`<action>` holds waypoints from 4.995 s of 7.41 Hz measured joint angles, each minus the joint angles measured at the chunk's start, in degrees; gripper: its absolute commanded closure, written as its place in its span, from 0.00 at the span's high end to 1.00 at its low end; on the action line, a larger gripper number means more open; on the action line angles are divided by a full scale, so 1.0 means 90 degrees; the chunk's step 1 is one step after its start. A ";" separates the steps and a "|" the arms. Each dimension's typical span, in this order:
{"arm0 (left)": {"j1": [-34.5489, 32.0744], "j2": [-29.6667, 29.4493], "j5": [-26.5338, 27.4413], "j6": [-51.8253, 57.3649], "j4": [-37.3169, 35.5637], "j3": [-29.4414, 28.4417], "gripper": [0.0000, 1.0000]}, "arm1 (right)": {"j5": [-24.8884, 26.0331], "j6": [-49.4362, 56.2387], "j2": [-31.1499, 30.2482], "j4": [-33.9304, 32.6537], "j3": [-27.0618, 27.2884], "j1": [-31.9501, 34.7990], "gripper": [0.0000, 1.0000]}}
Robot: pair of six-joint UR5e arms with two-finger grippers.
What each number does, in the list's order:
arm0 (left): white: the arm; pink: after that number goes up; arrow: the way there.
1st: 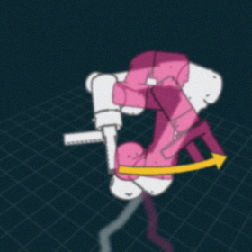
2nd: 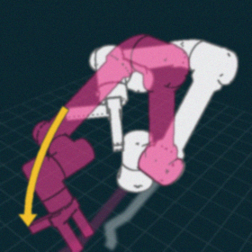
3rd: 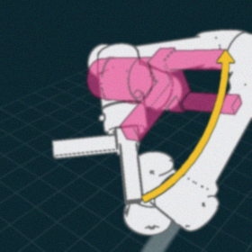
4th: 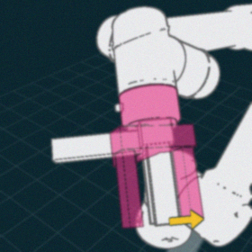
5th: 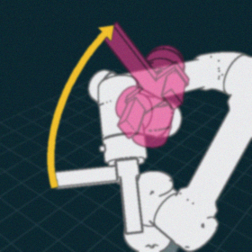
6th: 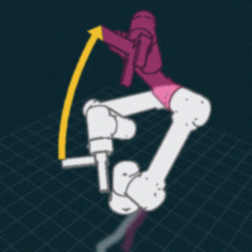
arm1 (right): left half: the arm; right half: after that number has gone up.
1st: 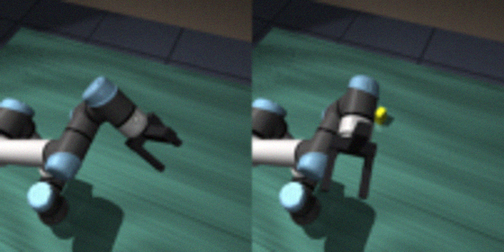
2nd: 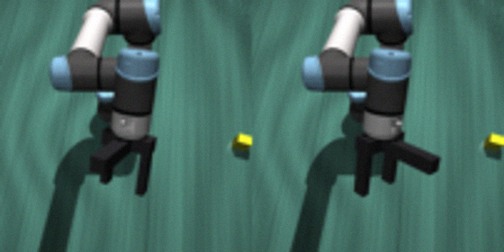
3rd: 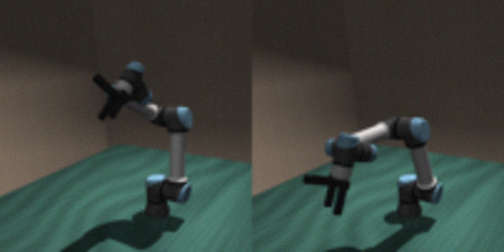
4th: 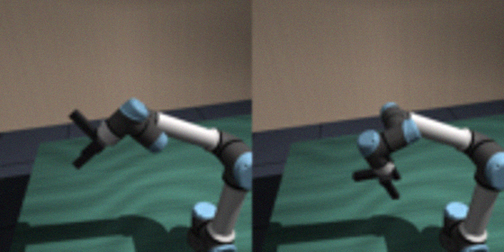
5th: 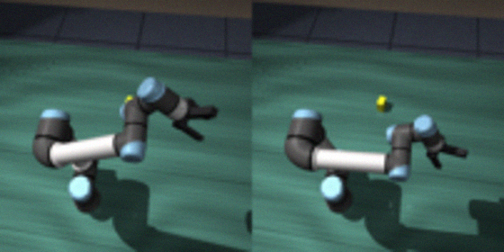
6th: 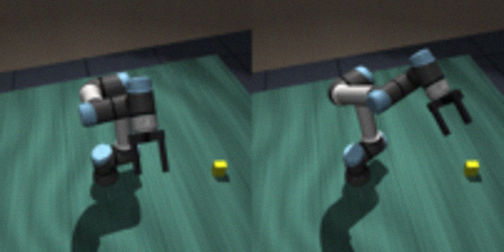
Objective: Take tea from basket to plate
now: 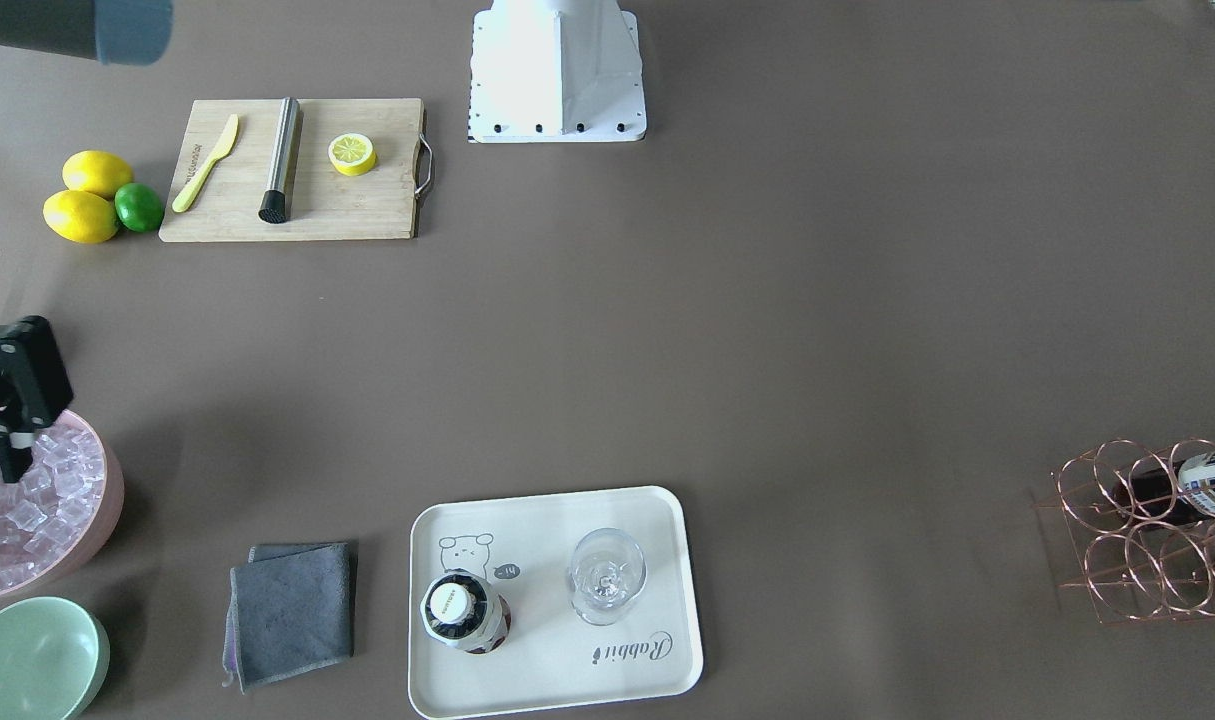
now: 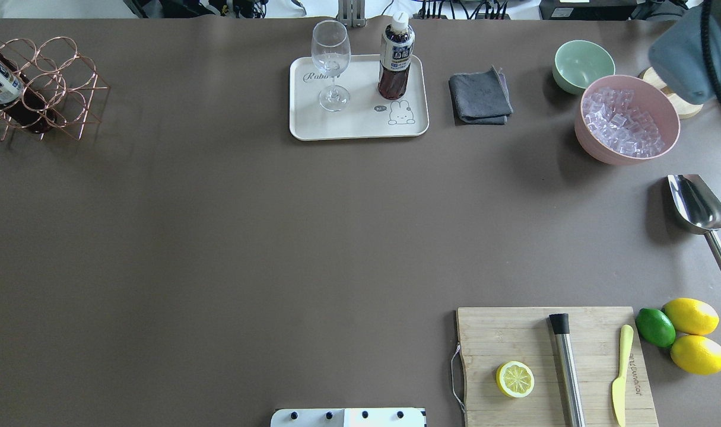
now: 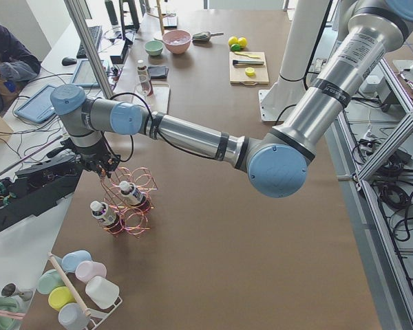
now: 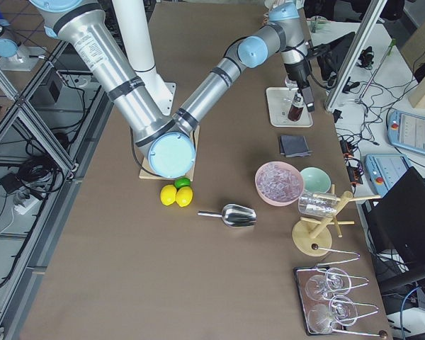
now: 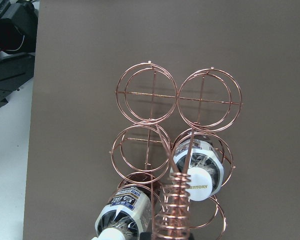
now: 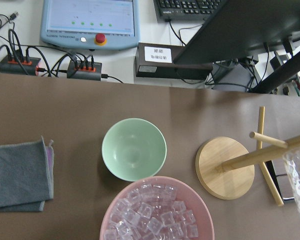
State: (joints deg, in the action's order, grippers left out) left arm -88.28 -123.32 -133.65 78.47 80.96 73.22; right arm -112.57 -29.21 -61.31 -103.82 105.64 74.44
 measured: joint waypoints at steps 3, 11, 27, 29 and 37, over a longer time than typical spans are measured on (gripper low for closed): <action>0.0042 0.0010 0.0080 -0.0025 0.0013 0.0005 0.98 | -0.1695 0.1112 -0.1951 0.0196 0.0162 0.0940 1.00; -0.0135 -0.0031 0.0043 -0.0297 -0.0033 0.0134 0.99 | -0.2190 0.4038 -0.4277 0.1793 -0.0889 0.1559 1.00; -0.0807 0.2181 -0.0793 -0.7633 -0.0107 0.0875 0.99 | -0.2345 0.4027 -0.4092 0.0813 -0.0522 0.1938 1.00; -0.0613 0.2709 -0.0773 -0.8110 -0.0111 0.1693 0.99 | -0.2364 0.4030 -0.4095 0.0813 -0.0541 0.1940 1.00; -0.0557 0.3602 -0.0475 -0.8183 -0.0045 0.2539 0.99 | -0.2357 0.4091 -0.4142 0.0813 -0.0572 0.2001 1.00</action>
State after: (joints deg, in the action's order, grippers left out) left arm -93.29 -90.90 -137.93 4.83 80.56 96.07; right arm -133.78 7.61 -98.59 -96.50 100.49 92.46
